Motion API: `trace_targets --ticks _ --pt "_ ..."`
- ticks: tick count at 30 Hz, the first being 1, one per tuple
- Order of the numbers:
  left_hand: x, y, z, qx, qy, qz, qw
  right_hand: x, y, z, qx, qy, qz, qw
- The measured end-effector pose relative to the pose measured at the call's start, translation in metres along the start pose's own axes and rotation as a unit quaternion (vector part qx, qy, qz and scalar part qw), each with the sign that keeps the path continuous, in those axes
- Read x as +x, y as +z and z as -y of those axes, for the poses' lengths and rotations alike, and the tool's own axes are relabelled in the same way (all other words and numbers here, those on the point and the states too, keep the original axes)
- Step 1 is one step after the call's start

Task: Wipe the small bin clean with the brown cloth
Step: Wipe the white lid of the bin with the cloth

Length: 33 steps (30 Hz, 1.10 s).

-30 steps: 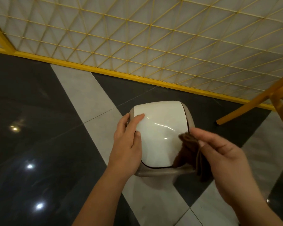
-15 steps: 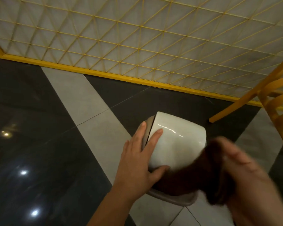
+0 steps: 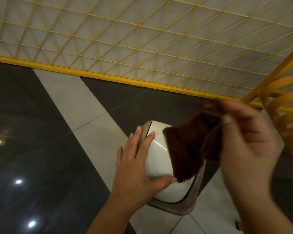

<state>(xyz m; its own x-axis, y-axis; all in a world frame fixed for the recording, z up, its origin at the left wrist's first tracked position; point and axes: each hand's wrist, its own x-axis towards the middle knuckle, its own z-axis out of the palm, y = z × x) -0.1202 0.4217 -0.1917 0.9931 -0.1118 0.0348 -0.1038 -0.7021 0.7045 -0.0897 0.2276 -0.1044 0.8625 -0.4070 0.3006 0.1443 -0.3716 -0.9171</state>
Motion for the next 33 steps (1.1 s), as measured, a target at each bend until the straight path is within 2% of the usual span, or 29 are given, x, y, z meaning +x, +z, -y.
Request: trace_targets --ticks 1,3,4,6,8,9,10,13,14,15,16,18,19,20,21,23,24,25,26,28,29,30,31,33 --pt "0.0 0.0 -0.002 -0.009 0.0 -0.006 1.0 -0.001 0.005 0.001 -0.03 -0.016 0.052 0.998" --pt "0.0 0.001 -0.004 -0.026 0.005 -0.014 1.0 -0.007 0.022 0.005 -0.099 -0.041 0.077 0.991" --pt "0.0 0.001 -0.004 -0.031 0.007 -0.015 0.999 -0.016 0.025 -0.003 -0.135 -0.058 0.117 0.982" --pt "0.0 0.003 -0.004 -0.036 0.008 -0.013 0.999 -0.023 0.023 -0.015 -0.237 -0.139 0.198 0.941" --pt "0.0 0.005 -0.002 -0.042 0.012 -0.019 0.999 -0.036 0.024 -0.022 -0.306 -0.201 0.294 0.883" --pt "0.001 0.006 -0.001 -0.047 0.01 -0.021 0.999 -0.044 0.024 -0.029 -0.327 -0.239 0.31 0.86" --pt "0.001 0.006 -0.001 -0.056 0.007 -0.02 0.998 -0.038 0.021 -0.036 -0.338 -0.251 0.3 0.856" --pt "0.003 0.004 -0.002 -0.063 -0.007 -0.002 0.998 -0.013 0.021 -0.038 -0.312 -0.098 0.201 0.923" --pt "0.004 0.006 -0.002 -0.063 -0.009 -0.003 0.998 -0.013 0.028 -0.034 -0.305 -0.075 0.186 0.931" --pt "0.005 0.008 -0.002 -0.065 -0.013 -0.005 0.998 -0.018 0.039 -0.027 -0.314 -0.099 0.193 0.924" --pt "0.006 0.009 -0.002 -0.068 -0.022 -0.006 0.997 -0.026 0.049 -0.023 -0.328 -0.159 0.23 0.902" --pt "0.007 0.012 -0.001 -0.07 -0.043 -0.002 0.997 -0.04 0.057 -0.018 -0.355 -0.294 0.32 0.828" --pt "0.006 0.012 0.0 -0.072 -0.037 -0.003 0.997 -0.037 0.054 -0.02 -0.349 -0.325 0.356 0.804" --pt "0.005 0.011 0.001 -0.077 -0.025 -0.005 0.997 -0.028 0.05 -0.024 -0.33 -0.329 0.364 0.807" --pt "0.004 0.009 0.001 -0.084 -0.017 -0.006 0.996 -0.019 0.044 -0.026 -0.307 -0.301 0.35 0.832" --pt "0.004 0.004 -0.002 -0.082 -0.015 -0.001 0.997 -0.005 0.037 -0.033 -0.266 -0.186 0.254 0.911" --pt "0.004 0.005 -0.003 -0.075 -0.015 -0.003 0.997 -0.006 0.039 -0.033 -0.261 -0.145 0.225 0.927" --pt "0.004 0.004 -0.004 -0.071 -0.016 -0.006 0.997 -0.012 0.042 -0.03 -0.274 -0.149 0.224 0.923" --pt "0.004 0.004 -0.004 -0.071 -0.017 -0.01 0.997 -0.021 0.047 -0.027 -0.288 -0.187 0.247 0.906" --pt "0.003 0.005 -0.003 -0.077 -0.016 -0.018 0.997 -0.039 0.049 -0.022 -0.302 -0.291 0.328 0.847" --pt "0.003 0.005 -0.002 -0.078 -0.016 -0.018 0.997 -0.038 0.048 -0.021 -0.303 -0.316 0.353 0.827" --pt "0.003 0.005 -0.002 -0.077 -0.014 -0.018 0.997 -0.031 0.047 -0.022 -0.298 -0.32 0.356 0.826" --pt "0.004 0.004 -0.001 -0.077 -0.012 -0.016 0.997 -0.022 0.046 -0.024 -0.293 -0.303 0.336 0.843" --pt "0.005 0.002 -0.003 -0.074 -0.012 -0.006 0.997 -0.002 0.045 -0.028 -0.289 -0.165 0.253 0.908"
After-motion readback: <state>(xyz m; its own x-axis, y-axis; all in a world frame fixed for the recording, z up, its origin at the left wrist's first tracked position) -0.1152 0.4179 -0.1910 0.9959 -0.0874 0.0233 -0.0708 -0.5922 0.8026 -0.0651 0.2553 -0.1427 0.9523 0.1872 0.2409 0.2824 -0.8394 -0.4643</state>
